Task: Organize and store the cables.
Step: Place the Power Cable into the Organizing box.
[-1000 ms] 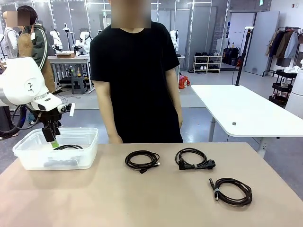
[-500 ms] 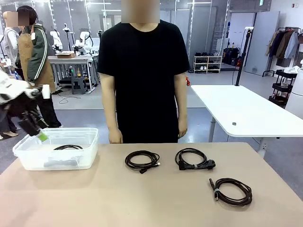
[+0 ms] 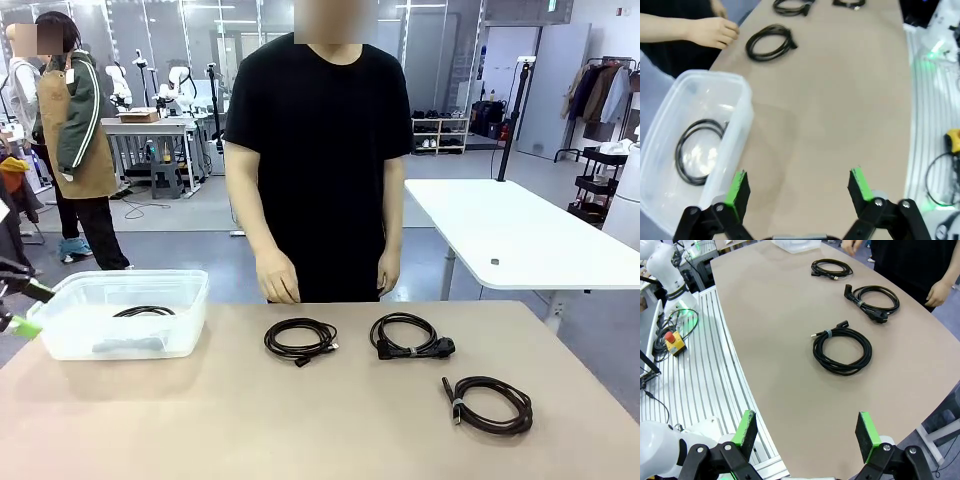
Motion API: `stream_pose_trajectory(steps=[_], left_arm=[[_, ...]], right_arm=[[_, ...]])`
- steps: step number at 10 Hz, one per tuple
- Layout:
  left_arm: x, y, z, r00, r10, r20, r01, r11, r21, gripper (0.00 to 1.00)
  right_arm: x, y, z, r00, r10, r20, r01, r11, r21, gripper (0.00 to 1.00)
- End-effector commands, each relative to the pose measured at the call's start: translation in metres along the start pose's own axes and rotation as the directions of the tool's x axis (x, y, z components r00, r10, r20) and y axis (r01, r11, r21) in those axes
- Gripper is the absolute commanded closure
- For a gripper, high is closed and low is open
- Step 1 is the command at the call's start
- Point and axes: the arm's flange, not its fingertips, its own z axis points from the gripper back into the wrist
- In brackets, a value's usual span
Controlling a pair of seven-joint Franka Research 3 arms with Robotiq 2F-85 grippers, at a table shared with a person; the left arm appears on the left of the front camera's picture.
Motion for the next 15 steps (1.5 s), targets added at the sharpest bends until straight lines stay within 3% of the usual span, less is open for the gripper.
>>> stream_pose_trajectory(steps=[1, 3, 5, 13, 14, 15], left_arm=[[-0.025, 0.002, -0.004, 0.989, -0.011, 0.150, 0.025, 0.996, -0.089, 0.00], [-0.040, -0.007, -0.012, 0.974, -0.028, 0.223, 0.049, 0.995, -0.085, 0.00], [-0.034, -0.012, -0.005, 0.984, -0.024, 0.175, 0.036, 0.997, -0.068, 0.00], [-0.034, -0.012, -0.005, 0.984, -0.024, 0.175, 0.036, 0.997, -0.068, 0.00], [-0.034, -0.012, -0.005, 0.984, -0.024, 0.175, 0.036, 0.997, -0.068, 0.00], [-0.034, -0.012, -0.005, 0.984, -0.024, 0.175, 0.036, 0.997, -0.068, 0.00]], right_arm=[[0.000, -0.001, 0.002, 1.000, 0.020, 0.016, -0.020, 1.000, -0.003, 0.00], [0.000, -0.001, 0.002, 1.000, 0.020, 0.016, -0.020, 1.000, -0.003, 0.00], [0.000, -0.001, 0.002, 1.000, 0.020, 0.016, -0.020, 1.000, -0.003, 0.00], [0.000, -0.001, 0.002, 1.000, 0.020, 0.016, -0.020, 1.000, -0.003, 0.00], [0.000, 0.000, 0.000, 1.000, 0.001, 0.001, -0.001, 1.000, 0.000, 0.00], [0.018, 0.002, -0.009, 0.995, 0.056, -0.079, -0.055, 0.998, 0.009, 0.00]])
